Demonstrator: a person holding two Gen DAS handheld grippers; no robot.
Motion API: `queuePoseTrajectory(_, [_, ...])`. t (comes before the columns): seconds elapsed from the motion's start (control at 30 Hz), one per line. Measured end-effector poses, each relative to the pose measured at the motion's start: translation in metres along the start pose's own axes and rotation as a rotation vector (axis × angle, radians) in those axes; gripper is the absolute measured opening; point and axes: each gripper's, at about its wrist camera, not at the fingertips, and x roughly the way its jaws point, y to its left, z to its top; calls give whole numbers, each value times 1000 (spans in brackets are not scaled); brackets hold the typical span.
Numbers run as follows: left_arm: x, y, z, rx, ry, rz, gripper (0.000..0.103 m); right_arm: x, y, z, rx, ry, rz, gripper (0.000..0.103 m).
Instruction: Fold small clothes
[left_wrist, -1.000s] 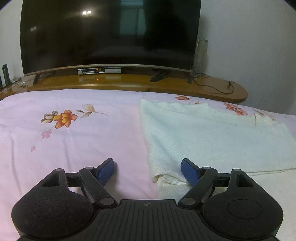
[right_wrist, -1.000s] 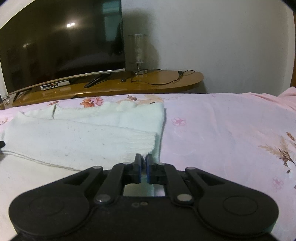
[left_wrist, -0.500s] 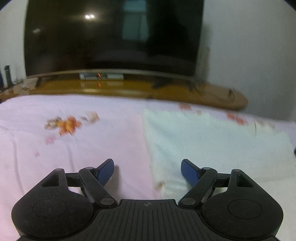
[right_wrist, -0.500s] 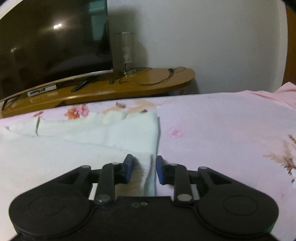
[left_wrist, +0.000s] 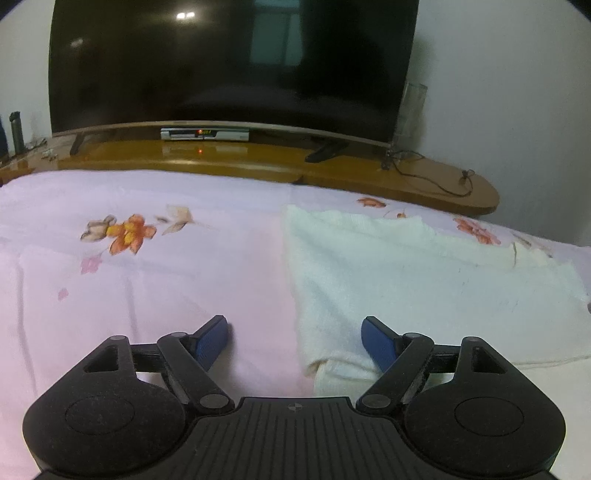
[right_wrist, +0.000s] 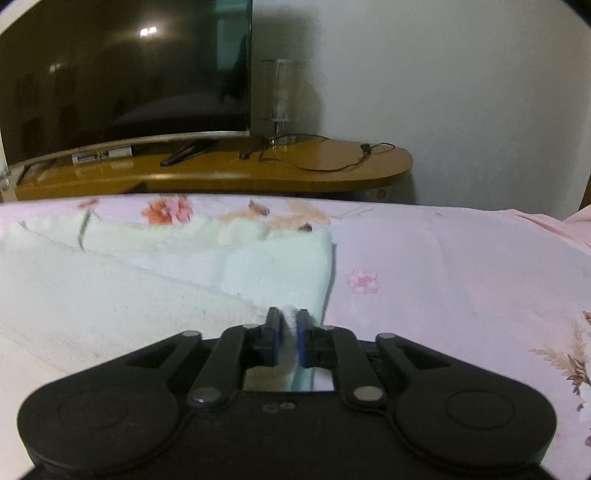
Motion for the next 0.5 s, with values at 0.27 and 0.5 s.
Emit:
queuePoseTrajectory(0.27, [4, -2, 2, 28, 12, 6, 84, 5, 19, -7, -71, 85, -20, 26])
queuePoseTrajectory(0.5, [5, -4, 3, 38, 18, 19, 88, 4, 33, -11, -158, 118, -62, 27])
